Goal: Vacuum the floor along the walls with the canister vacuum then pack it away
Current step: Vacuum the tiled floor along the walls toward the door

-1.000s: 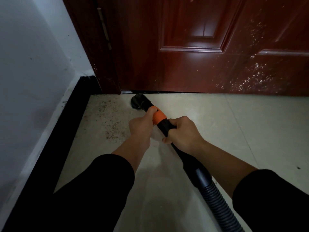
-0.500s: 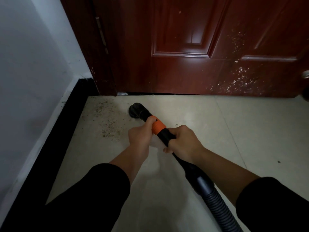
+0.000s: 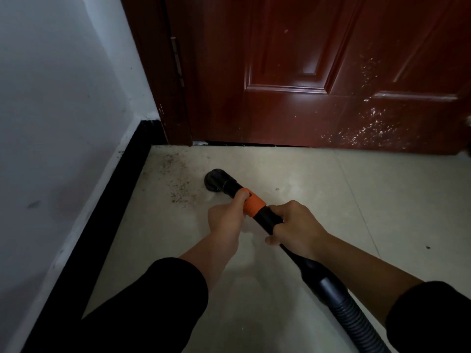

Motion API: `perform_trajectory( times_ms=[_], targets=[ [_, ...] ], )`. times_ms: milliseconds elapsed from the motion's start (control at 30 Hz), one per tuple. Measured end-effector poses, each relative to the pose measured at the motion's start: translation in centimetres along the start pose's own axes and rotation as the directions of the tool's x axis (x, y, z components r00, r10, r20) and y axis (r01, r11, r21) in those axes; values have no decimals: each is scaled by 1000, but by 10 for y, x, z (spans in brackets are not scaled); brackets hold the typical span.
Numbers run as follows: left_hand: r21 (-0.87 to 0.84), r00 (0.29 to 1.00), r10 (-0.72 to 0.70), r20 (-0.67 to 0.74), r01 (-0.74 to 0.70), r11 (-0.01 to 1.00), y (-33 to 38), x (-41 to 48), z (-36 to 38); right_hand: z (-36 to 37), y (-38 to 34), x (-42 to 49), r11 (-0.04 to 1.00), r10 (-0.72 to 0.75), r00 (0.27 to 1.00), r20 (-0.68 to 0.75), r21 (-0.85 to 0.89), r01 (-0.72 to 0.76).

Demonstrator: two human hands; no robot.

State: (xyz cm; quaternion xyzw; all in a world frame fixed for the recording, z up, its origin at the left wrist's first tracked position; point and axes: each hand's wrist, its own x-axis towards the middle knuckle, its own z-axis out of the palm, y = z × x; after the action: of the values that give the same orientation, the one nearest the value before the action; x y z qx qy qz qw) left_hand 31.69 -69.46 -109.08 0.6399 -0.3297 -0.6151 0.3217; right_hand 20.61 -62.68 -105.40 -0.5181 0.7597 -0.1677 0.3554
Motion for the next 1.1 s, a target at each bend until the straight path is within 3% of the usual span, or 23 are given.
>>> perform_trajectory(
  times_ms=[633, 1100],
  targets=[
    [13, 1000, -25, -5, 25, 1000, -14, -28, -28, 3, 0, -23, 995, -62, 995, 78, -77, 68],
    [18, 996, -15, -84, 17, 1000, -10, -20, -61, 29, -24, -16, 992, -119, 986, 119, -25, 123]
  ],
)
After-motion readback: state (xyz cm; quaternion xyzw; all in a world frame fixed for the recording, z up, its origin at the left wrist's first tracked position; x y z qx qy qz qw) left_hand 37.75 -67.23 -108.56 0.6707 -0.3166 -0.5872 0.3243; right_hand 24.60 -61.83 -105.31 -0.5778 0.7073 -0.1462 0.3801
